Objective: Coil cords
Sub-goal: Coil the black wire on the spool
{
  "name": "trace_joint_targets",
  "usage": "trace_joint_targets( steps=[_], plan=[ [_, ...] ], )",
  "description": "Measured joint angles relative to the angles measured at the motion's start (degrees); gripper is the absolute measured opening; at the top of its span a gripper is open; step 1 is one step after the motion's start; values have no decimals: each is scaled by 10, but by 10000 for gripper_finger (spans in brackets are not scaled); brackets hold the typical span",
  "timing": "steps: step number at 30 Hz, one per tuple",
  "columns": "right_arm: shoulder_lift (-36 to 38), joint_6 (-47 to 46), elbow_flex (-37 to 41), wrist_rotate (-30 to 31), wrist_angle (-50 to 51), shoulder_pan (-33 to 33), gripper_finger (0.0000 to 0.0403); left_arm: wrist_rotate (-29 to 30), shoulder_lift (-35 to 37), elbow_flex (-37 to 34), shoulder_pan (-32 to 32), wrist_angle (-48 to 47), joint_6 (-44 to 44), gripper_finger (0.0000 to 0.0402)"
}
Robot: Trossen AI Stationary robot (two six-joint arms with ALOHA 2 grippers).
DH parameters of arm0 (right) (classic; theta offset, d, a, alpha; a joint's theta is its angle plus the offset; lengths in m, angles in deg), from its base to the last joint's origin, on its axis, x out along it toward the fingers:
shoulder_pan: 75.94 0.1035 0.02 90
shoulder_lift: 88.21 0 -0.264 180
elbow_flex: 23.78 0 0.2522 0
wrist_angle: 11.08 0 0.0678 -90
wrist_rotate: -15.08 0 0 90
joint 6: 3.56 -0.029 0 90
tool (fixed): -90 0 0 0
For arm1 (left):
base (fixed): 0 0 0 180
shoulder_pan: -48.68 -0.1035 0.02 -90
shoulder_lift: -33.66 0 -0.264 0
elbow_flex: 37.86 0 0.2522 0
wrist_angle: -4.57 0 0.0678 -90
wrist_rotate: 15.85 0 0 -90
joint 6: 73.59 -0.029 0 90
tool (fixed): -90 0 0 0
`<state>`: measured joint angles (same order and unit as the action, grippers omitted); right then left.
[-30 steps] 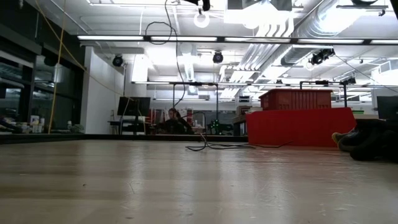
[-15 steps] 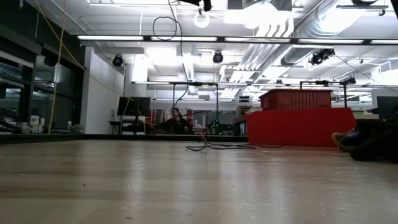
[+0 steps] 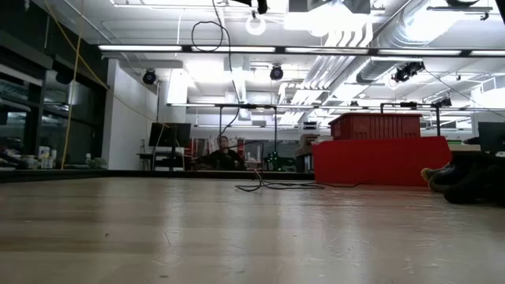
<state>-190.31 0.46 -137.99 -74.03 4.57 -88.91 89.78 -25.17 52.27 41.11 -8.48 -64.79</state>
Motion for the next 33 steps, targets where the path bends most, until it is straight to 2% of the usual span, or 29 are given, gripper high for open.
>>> trace_joint_targets(
  steps=[15, 28, 33],
  plan=[
    [0, -9, 0, -1, 0, 0, 129, 14, 0, 0, 0, 0, 1, 1],
    [0, -13, 0, -3, 0, 0, 129, 2, 0, 0, 0, 1, 11, 1],
    [0, -41, 0, -3, 0, 0, 129, 0, 3, 0, 0, 1, 12, 1]
  ],
)
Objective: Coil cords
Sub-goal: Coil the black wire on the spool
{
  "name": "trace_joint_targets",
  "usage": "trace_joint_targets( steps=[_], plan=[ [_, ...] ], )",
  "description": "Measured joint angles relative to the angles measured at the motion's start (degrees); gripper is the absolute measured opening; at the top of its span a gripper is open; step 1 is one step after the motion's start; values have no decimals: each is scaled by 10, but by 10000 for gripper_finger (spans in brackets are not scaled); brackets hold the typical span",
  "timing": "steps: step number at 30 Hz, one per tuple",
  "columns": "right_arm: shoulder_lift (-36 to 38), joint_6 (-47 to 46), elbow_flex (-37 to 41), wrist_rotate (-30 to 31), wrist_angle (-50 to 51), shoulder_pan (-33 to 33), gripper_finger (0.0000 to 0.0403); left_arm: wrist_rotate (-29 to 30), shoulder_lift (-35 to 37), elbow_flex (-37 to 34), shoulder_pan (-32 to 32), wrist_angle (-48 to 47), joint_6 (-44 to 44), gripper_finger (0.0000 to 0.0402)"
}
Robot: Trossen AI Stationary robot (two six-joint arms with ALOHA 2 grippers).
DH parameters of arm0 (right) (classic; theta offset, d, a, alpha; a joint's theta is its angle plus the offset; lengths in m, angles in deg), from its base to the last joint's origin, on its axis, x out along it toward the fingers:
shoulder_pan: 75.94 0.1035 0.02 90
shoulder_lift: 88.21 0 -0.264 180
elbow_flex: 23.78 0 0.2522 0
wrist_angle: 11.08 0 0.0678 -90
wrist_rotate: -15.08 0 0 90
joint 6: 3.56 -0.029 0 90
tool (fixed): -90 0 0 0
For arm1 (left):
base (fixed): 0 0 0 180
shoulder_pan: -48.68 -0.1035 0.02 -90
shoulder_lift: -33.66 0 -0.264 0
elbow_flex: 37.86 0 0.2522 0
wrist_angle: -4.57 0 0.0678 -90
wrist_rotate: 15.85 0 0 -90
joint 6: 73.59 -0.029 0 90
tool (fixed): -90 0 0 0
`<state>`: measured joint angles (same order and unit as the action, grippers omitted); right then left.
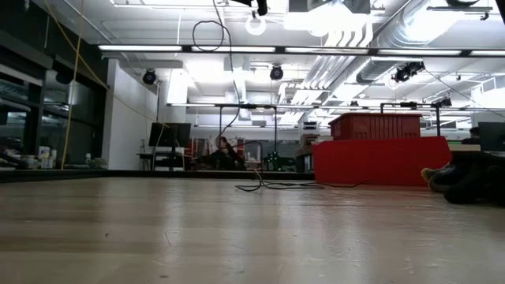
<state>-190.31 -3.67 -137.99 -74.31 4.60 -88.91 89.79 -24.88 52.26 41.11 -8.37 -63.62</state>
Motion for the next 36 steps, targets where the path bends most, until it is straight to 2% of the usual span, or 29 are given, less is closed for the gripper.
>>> trace_joint_targets(
  steps=[36],
  plan=[
    [0, -55, 0, 0, 2, 0, 129, -9, 10, 0, 0, -10, -22, 1]
  ],
)
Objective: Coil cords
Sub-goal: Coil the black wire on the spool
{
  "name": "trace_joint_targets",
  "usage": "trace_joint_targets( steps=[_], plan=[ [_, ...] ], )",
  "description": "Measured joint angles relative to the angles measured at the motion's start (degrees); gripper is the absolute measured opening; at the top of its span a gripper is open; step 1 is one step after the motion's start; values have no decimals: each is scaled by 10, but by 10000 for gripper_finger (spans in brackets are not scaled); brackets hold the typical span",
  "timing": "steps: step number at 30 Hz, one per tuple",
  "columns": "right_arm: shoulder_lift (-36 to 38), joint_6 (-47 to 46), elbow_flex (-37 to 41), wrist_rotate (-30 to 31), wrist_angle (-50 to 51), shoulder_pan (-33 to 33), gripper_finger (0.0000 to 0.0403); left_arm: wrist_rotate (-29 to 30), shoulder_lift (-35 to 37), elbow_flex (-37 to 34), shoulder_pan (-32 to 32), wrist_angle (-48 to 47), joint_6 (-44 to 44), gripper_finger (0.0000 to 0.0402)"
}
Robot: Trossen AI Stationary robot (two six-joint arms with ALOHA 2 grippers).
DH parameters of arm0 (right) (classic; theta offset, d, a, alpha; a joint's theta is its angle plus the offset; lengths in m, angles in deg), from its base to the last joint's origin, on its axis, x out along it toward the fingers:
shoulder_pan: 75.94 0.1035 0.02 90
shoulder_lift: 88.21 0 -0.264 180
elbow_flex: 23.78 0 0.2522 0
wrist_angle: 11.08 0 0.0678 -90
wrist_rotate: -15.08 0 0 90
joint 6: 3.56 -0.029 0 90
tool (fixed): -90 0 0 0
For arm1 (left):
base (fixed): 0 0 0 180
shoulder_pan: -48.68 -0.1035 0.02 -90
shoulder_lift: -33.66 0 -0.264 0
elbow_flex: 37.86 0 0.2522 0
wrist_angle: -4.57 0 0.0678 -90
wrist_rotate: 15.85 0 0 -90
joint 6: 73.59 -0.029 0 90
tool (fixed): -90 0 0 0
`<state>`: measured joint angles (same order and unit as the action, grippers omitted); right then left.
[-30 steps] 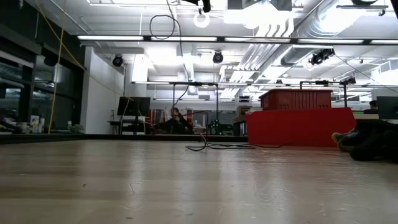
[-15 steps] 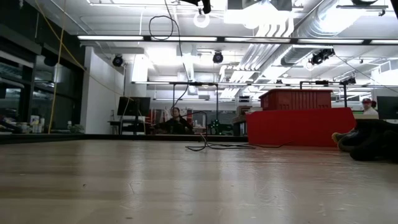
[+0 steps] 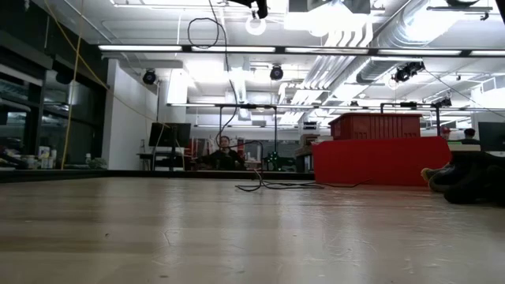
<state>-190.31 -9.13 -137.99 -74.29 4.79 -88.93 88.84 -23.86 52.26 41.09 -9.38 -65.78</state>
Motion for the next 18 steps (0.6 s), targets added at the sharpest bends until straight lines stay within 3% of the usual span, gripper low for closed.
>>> trace_joint_targets(
  steps=[18],
  plan=[
    [0, -20, 0, -6, 3, -1, 129, -7, 8, 0, 0, 1, 9, 0]
  ],
)
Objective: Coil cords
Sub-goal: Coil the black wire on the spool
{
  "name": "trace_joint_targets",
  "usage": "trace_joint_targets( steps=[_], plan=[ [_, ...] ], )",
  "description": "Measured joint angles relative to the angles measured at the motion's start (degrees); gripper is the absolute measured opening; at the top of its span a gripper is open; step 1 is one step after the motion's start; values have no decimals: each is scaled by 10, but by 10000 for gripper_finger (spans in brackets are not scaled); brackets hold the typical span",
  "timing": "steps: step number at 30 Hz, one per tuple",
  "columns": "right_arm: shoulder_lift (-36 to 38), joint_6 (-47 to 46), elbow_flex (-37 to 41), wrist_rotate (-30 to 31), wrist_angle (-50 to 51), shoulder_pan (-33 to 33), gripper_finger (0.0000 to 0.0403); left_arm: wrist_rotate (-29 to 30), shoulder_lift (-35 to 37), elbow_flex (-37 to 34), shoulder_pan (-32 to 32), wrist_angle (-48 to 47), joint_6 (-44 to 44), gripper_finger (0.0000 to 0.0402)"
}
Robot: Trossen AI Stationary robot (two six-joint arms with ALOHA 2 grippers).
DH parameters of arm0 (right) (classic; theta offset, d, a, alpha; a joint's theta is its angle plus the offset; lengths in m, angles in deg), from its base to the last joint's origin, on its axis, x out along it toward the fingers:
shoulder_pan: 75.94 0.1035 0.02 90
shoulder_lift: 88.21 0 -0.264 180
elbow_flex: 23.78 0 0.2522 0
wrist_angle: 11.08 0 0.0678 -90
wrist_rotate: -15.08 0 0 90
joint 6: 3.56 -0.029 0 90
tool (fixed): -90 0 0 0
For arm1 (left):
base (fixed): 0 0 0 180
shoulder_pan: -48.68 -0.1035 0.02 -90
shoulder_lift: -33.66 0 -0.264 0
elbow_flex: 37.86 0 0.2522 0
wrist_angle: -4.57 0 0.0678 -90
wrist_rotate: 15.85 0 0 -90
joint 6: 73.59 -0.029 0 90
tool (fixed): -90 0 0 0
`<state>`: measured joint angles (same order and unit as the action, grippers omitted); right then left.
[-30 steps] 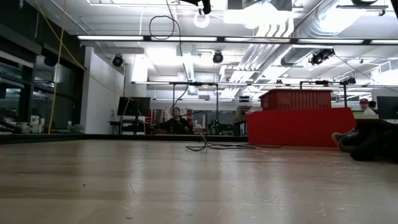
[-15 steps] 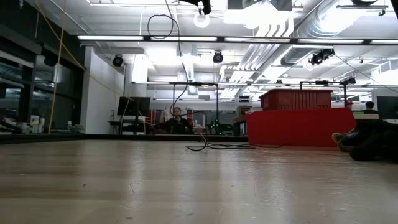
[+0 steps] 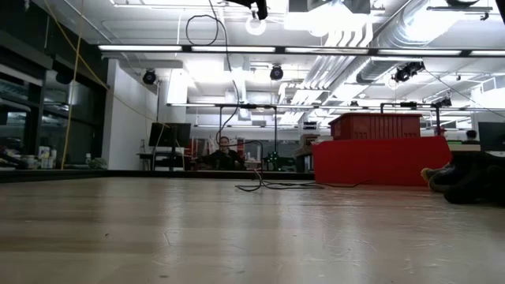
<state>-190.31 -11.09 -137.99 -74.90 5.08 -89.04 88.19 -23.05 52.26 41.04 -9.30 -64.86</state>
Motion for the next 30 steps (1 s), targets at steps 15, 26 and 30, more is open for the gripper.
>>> trace_joint_targets(
  steps=[15, 26, 30],
  plan=[
    [0, -15, 0, -5, 2, 0, 129, 0, 12, 0, 0, 1, -3, 0],
    [1, -10, 0, -12, 13, 0, 129, 0, 17, 0, 0, 0, -24, 0],
    [8, 7, 0, -18, 22, 0, 129, 0, 21, 0, 1, -1, -24, 0]
  ],
)
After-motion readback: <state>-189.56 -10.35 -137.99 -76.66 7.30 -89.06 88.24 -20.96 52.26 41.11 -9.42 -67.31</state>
